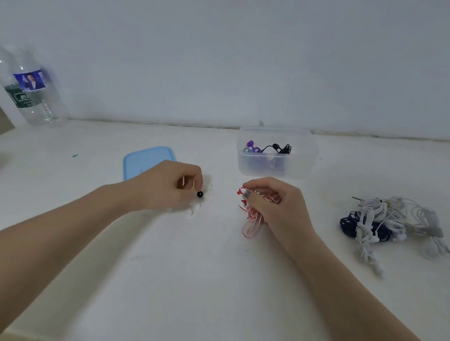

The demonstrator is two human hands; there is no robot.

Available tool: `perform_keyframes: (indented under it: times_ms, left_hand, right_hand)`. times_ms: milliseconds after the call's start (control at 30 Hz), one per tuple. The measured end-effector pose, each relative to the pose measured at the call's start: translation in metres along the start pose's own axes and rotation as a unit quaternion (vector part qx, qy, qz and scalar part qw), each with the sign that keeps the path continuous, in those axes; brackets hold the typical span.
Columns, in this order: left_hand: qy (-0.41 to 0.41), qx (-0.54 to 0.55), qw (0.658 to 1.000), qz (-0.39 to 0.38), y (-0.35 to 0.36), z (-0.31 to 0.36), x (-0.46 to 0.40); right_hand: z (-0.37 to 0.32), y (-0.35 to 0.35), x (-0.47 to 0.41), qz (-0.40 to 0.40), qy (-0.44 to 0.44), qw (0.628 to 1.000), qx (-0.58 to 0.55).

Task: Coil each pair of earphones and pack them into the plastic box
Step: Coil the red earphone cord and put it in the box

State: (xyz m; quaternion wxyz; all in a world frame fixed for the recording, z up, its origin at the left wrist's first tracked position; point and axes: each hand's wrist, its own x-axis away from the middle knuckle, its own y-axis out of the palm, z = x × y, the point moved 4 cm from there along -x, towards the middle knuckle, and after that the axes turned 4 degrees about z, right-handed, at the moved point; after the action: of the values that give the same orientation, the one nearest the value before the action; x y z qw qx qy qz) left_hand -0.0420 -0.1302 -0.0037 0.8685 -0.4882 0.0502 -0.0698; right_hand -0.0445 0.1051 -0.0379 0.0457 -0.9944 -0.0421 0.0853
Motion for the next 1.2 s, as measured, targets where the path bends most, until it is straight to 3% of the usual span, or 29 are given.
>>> perform_keyframes:
  times_ms: [267,800,900,1033,1200]
  left_hand:
    - [0.082,-0.095,0.992,-0.018,0.006,-0.009,0.009]
    - [0.078,-0.131,0.988,-0.004,0.011,0.007,0.005]
    - [0.086,-0.090,0.992,0.026,0.008,0.016,0.004]
    - [0.085,0.050,0.994,0.052,0.014,0.038,0.003]
    - [0.063,0.184,0.976,0.100,0.038,0.057,-0.006]
  right_hand:
    - [-0.004,0.003,0.004,-0.011,0.018,1.000,0.003]
    - [-0.005,-0.002,0.003,0.008,0.038,0.999,-0.023]
    - [-0.003,-0.003,0.002,0.012,0.045,0.998,-0.037]
    - [-0.003,-0.004,0.002,0.022,0.047,0.998,-0.044]
    - [-0.006,-0.007,0.003,0.045,0.029,0.998,-0.032]
